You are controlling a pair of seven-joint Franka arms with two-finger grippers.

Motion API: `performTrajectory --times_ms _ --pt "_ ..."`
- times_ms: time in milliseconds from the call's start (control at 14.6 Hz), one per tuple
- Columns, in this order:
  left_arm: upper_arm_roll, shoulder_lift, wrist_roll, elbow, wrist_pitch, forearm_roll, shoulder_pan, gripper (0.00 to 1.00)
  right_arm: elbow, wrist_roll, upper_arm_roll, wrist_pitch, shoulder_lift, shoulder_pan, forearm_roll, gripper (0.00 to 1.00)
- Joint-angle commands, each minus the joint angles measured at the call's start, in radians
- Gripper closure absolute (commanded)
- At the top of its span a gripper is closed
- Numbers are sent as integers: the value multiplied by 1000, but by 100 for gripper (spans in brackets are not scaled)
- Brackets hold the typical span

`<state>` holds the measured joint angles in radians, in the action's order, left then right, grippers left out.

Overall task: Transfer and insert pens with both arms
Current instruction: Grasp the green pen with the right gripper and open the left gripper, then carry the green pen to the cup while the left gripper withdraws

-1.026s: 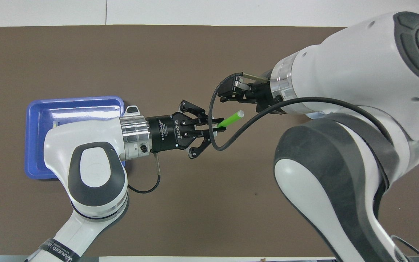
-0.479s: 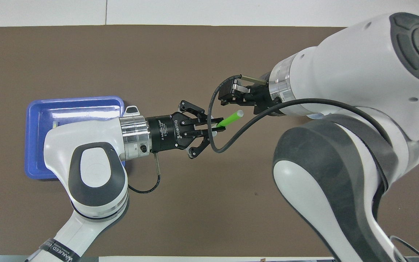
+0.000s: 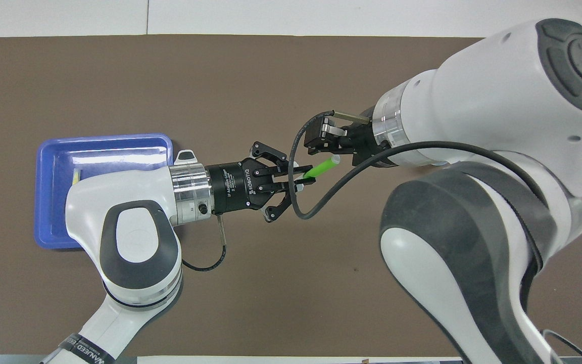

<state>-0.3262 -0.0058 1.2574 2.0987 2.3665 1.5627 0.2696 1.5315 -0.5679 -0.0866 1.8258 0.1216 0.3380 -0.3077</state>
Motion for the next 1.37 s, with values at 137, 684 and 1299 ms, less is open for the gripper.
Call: performTrajectory --times_ms 137,684,1299 --pt "12 -31 4 30 36 48 20 100 13 -13 -5 -5 -20 -5 -21 100" --pt "13 -25 -33 35 149 50 88 0 21 66 1 12 -20 -42 19 100" --pt "21 -33 -49 70 13 -175 -39 0 232 698 -1 199 -94 -267 254 100"
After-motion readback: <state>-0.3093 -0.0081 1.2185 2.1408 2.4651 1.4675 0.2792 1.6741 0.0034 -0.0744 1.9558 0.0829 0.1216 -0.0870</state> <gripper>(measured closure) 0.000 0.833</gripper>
